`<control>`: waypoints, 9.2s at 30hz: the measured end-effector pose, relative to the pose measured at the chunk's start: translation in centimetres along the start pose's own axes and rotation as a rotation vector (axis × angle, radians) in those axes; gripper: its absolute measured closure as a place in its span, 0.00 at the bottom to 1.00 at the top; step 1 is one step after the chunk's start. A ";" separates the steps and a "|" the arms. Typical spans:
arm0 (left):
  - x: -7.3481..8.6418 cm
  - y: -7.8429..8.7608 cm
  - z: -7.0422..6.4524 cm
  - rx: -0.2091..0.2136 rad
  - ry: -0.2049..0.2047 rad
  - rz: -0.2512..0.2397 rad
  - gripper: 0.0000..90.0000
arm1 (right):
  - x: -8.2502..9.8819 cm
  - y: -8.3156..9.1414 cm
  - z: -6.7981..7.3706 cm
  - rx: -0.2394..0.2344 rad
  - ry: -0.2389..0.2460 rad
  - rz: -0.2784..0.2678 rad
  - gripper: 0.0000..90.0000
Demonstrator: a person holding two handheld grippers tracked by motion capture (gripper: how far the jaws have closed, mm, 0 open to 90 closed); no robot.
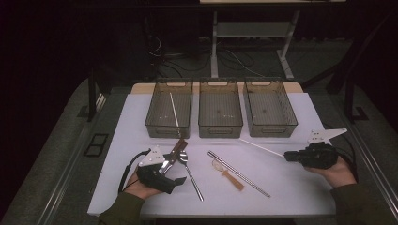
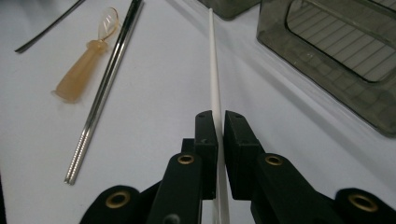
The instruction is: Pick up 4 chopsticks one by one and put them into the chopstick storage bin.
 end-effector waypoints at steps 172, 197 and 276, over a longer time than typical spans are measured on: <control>0.2 -0.4 0.4 0.016 0.030 -0.005 0.00 | -28.6 -23.3 10.0 0.054 -0.026 -0.064 0.53; 0.2 -0.4 0.4 0.016 0.029 0.000 0.00 | -21.4 -15.8 8.9 -0.033 0.043 -0.115 0.40; 0.2 -0.1 0.4 -0.020 0.029 0.005 0.00 | 1.4 -7.2 10.1 -0.054 0.140 0.239 0.87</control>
Point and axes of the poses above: each handheld gripper's, and its own axes: y roughly backward along the jaws, x roughly out of its underside, z roughly to its left, the point moved 4 cm from there along -y, roughly forward along the jaws, and after that the axes turned 7 degrees about -y, right-handed, at the moved point
